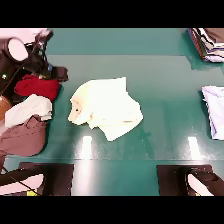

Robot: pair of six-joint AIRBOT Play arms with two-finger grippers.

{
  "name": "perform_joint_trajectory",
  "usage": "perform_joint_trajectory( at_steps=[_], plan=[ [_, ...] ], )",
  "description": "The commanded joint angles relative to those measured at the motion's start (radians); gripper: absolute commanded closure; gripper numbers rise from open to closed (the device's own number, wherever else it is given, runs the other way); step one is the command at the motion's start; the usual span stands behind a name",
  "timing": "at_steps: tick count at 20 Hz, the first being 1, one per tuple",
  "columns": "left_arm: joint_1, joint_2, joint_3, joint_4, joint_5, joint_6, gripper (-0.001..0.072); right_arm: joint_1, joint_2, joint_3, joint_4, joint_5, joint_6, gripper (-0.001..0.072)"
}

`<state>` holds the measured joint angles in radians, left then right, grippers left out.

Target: Fold the shirts.

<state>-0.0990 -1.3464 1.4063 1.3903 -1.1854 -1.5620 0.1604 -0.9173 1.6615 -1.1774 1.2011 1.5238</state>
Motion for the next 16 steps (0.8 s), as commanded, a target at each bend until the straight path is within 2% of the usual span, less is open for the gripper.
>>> perform_joint_trajectory(
  at_steps=[1, 7, 13, 14, 15, 16],
  plan=[
    [0.131, -0.084, -0.165, -0.232, 0.119, 0.093, 0.0163, 0.000, -0.021, 0.001, 0.008, 0.012, 0.001, 0.0695],
    [0.135, -0.271, -0.164, -0.340, 0.157, 0.160, 0.0162, 0.065, -0.092, 0.001, -0.001, 0.055, 0.001, 0.0695],
    [0.105, -0.289, -0.165, -0.358, 0.203, 0.182, 0.0170, 0.077, -0.144, 0.001, -0.001, 0.075, 0.001, 0.0695],
    [0.105, -0.289, -0.164, -0.367, 0.203, 0.182, 0.0371, 0.076, -0.150, 0.001, -0.004, 0.095, 0.001, 0.0695],
    [0.106, -0.288, -0.155, -0.366, 0.198, 0.182, 0.0608, 0.076, -0.158, 0.001, -0.010, 0.127, 0.001, 0.0695],
    [0.110, -0.287, -0.137, -0.364, 0.182, 0.183, 0.0683, 0.077, -0.167, 0.000, -0.025, 0.168, 0.002, 0.0695]
  ],
)
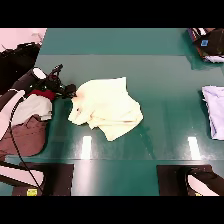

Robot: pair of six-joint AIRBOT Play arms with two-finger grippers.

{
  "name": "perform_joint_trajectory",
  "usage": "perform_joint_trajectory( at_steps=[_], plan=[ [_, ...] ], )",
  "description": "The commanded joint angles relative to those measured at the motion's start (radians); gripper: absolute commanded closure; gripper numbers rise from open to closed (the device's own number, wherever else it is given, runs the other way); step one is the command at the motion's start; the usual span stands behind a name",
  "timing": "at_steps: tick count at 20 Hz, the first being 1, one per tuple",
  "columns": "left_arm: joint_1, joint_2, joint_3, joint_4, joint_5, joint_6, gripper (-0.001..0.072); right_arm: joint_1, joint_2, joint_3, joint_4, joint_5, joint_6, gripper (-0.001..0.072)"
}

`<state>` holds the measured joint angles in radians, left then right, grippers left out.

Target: Fold the shirts.

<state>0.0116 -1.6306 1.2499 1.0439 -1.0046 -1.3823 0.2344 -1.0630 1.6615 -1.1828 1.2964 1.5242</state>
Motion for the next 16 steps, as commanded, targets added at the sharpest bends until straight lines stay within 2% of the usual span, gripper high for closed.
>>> perform_joint_trajectory(
  at_steps=[1, 4, 7, 8, 9, 10, 13, 16],
  plan=[
    [0.005, 0.006, 0.047, -0.012, -0.016, 0.003, 0.0683, 0.003, -0.035, -0.001, -0.025, 0.126, 0.001, 0.0695],
    [0.025, 0.075, 0.153, 0.040, -0.034, 0.003, 0.0683, 0.003, -0.039, -0.134, -0.022, 0.161, 0.002, 0.0695],
    [0.033, 0.135, 0.253, 0.077, -0.047, 0.004, 0.0683, 0.003, -0.039, -0.393, 0.007, 0.120, 0.035, 0.0684],
    [0.033, 0.147, 0.274, 0.080, -0.055, 0.004, 0.0683, 0.003, -0.039, -0.495, 0.060, 0.088, 0.035, 0.0539],
    [0.033, 0.153, 0.290, 0.080, -0.055, 0.003, 0.0683, 0.003, -0.039, -0.609, 0.133, 0.044, 0.034, 0.0278],
    [0.032, 0.154, 0.297, 0.077, -0.055, 0.003, 0.0683, 0.003, -0.040, -0.716, 0.217, -0.010, 0.031, 0.0225],
    [0.032, 0.151, 0.297, 0.077, -0.070, 0.002, 0.0683, 0.065, -0.040, -0.993, 0.473, -0.246, -0.085, 0.0231],
    [0.032, 0.151, 0.297, 0.076, -0.071, -0.001, 0.0683, 0.178, -0.086, -1.084, 0.616, -0.398, -0.128, 0.0238]
  ],
)
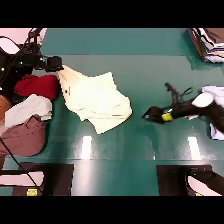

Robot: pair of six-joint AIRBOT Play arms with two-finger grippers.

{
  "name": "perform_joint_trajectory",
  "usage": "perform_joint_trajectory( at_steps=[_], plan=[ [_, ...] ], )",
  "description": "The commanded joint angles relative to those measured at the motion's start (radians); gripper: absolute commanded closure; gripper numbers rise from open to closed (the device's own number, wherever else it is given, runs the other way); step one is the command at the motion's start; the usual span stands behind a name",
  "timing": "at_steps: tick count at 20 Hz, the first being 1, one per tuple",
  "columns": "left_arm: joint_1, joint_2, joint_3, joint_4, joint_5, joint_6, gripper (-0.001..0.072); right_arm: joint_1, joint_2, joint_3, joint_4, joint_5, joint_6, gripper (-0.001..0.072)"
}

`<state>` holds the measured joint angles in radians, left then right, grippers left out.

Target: Fold the shirts.

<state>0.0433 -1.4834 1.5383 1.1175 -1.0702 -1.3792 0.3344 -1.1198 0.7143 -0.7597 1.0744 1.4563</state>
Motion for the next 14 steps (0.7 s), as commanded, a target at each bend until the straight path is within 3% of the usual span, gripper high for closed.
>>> perform_joint_trajectory(
  at_steps=[1, 9, 11, 12, 13, 14],
  plan=[
    [0.001, 0.004, 0.008, 0.002, -0.006, -0.010, 0.0683, 0.119, -0.063, -0.132, 0.229, -0.203, -0.085, 0.0273],
    [0.001, 0.004, 0.008, 0.002, -0.058, -0.009, 0.0682, 0.274, -0.337, 0.098, 0.251, -0.316, -0.111, 0.0284],
    [0.001, 0.004, 0.008, 0.002, -0.059, -0.009, 0.0683, 0.274, -0.370, 0.134, 0.226, -0.317, -0.111, 0.0429],
    [0.001, 0.004, 0.008, 0.002, -0.061, -0.009, 0.0683, 0.274, -0.383, 0.149, 0.212, -0.317, -0.111, 0.0445],
    [0.001, 0.005, 0.008, 0.002, -0.064, -0.010, 0.0683, 0.274, -0.391, 0.162, 0.196, -0.315, -0.111, 0.0610],
    [0.001, 0.005, 0.009, 0.002, -0.069, -0.010, 0.0683, 0.273, -0.392, 0.176, 0.169, -0.315, -0.111, 0.0695]
  ],
)
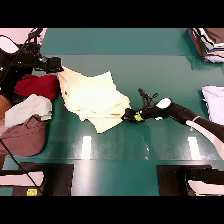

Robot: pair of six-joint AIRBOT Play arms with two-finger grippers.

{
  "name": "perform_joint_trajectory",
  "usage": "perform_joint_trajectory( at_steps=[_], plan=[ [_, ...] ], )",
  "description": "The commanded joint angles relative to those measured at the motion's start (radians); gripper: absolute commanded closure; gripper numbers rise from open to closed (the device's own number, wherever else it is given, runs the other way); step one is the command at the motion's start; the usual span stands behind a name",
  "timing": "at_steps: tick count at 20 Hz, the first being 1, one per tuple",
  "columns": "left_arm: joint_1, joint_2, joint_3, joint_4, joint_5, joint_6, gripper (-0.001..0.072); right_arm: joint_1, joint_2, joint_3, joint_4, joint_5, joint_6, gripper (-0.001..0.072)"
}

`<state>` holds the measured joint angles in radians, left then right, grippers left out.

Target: Fold the shirts.

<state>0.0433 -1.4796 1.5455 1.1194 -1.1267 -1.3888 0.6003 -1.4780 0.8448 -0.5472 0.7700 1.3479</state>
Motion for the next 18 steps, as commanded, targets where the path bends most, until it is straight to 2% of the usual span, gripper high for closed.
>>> perform_joint_trajectory(
  at_steps=[1, 3, 6, 8, 13, 18],
  plan=[
    [0.001, 0.008, 0.002, 0.000, -0.018, 0.000, 0.0683, -0.001, -0.025, 0.060, -0.074, -0.008, -0.003, 0.0696],
    [0.001, 0.052, 0.025, 0.008, -0.012, 0.001, 0.0684, -0.044, 0.033, 0.095, -0.199, 0.007, 0.045, 0.0697],
    [0.001, 0.175, 0.122, 0.018, 0.017, 0.002, 0.0683, -0.179, 0.183, 0.220, -0.544, 0.139, 0.200, 0.0697],
    [0.001, 0.268, 0.218, 0.018, 0.017, 0.002, 0.0683, -0.284, 0.301, 0.326, -0.681, 0.220, 0.223, 0.0697],
    [0.001, 0.488, 0.407, -0.057, 0.018, 0.002, 0.0683, -0.485, 0.562, 0.594, -0.713, 0.303, 0.187, 0.0697],
    [0.001, 0.646, 0.472, -0.150, 0.019, 0.001, 0.0683, -0.555, 0.716, 0.779, -0.713, 0.358, 0.157, 0.0698]
  ],
)
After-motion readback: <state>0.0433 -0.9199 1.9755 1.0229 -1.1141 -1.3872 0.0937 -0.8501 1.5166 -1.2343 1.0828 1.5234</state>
